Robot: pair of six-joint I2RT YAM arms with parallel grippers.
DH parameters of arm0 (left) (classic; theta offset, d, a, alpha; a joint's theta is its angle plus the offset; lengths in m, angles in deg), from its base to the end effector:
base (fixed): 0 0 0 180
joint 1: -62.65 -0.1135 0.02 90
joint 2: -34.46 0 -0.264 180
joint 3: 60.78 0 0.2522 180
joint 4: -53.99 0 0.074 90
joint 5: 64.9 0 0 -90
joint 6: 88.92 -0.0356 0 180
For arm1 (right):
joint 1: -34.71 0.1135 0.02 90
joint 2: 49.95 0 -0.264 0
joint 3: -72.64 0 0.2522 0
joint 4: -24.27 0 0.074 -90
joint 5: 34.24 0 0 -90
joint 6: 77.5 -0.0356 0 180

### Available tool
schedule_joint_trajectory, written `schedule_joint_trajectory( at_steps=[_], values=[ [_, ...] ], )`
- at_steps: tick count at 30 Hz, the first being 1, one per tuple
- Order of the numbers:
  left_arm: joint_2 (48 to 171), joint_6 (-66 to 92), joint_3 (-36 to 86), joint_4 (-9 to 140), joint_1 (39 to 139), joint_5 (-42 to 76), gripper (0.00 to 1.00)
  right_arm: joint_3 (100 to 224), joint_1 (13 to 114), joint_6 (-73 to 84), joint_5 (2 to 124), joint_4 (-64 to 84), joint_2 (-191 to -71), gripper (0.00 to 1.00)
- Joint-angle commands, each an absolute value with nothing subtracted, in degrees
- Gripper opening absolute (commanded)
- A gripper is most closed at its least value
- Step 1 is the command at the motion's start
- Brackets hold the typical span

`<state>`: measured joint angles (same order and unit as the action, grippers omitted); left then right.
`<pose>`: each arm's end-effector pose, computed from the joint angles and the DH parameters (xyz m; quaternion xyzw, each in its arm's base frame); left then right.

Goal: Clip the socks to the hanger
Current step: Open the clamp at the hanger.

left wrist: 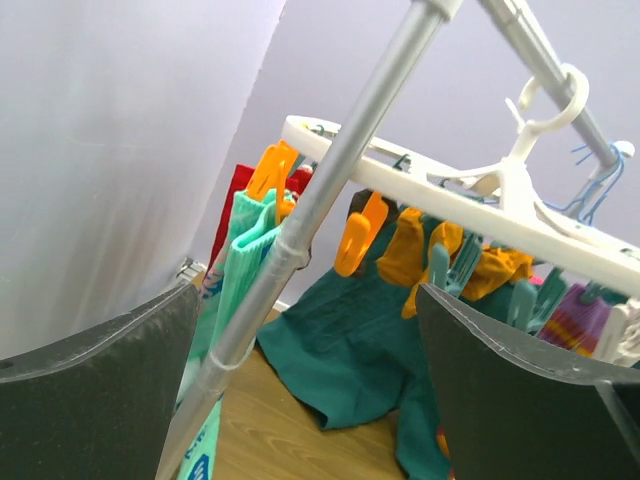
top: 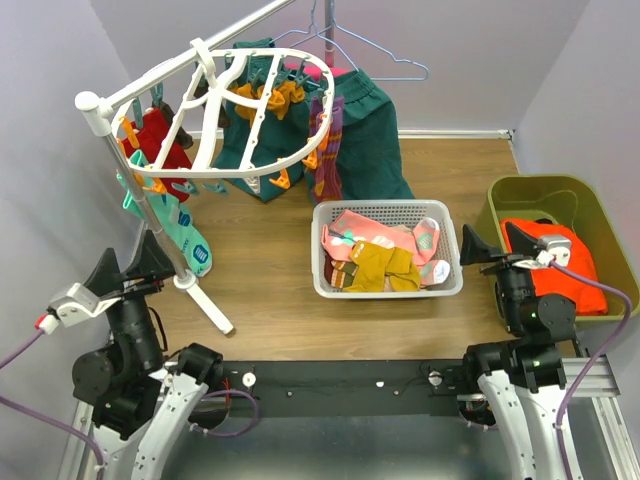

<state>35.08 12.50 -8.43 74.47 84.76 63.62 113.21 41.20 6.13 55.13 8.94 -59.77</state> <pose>0.0077 0.0208 0.3672 -0.2431 0.4878 -0.0824 0.8344 0.0818 0.0089 0.3166 0.0037 0.6058 0.0858 0.7909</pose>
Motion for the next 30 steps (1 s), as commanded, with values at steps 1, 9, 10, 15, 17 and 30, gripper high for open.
schedule_joint_trajectory(
  at_steps=[1,9,10,15,17,30],
  values=[
    [39.90,15.75,-3.79,79.69,84.36,63.68,0.99,112.95,42.18,6.97,54.35,9.89,-58.38,1.00],
    [51.06,21.54,7.90,91.89,84.45,61.49,0.99,113.12,43.77,6.97,54.35,9.01,-58.29,1.00],
    [52.11,22.08,9.04,93.14,84.45,61.05,0.99,113.12,43.94,6.79,54.35,9.01,-58.21,1.00],
    [58.01,24.36,15.55,98.76,84.45,60.78,0.95,113.21,44.91,6.44,54.26,8.84,-58.91,1.00],
    [60.46,25.51,18.09,99.91,84.45,61.49,0.91,113.30,45.44,6.27,54.44,8.75,-59.35,1.00],
    [75.41,29.99,30.76,113.19,84.36,58.77,0.86,113.21,46.32,6.18,55.14,8.48,-59.61,1.00]
  ],
)
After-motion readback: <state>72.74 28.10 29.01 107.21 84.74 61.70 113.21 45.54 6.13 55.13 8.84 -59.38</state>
